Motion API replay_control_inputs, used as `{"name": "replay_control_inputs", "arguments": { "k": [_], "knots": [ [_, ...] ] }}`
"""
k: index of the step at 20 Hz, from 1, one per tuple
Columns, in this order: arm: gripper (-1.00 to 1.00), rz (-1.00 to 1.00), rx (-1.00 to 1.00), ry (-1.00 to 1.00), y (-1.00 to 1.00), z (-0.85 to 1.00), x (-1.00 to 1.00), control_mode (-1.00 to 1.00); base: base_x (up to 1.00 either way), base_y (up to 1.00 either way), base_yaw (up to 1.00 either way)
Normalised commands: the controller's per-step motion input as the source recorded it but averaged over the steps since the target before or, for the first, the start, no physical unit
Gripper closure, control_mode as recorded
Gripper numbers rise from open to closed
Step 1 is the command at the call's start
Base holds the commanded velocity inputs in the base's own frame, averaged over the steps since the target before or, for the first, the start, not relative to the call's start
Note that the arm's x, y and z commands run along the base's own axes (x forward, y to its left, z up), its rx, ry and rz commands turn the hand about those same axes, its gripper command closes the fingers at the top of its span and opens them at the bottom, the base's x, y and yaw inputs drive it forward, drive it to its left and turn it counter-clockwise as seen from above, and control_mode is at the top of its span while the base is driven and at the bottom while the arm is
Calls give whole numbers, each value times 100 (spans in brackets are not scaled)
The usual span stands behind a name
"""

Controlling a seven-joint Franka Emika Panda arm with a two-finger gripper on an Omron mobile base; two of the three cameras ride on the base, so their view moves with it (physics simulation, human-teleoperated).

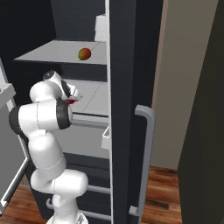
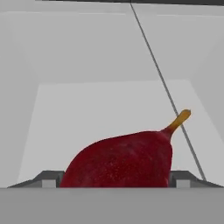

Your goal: Pick the mango and pear from the fridge and place them inside the tupperware on the counter.

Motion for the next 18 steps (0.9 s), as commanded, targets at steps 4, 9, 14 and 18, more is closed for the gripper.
{"name": "replay_control_inputs", "arguments": {
  "k": [4, 9, 14, 18],
  "knots": [
    [100, -7, 0, -12, -18, 23, -97, -100, 0, 0, 0],
    [100, 0, 0, 0, -40, 64, -88, -100, 0, 0, 0],
    [100, 0, 0, 0, -42, 77, -85, -100, 0, 0, 0],
    [100, 0, 0, 3, -40, 74, -87, -100, 0, 0, 0]
  ]
}}
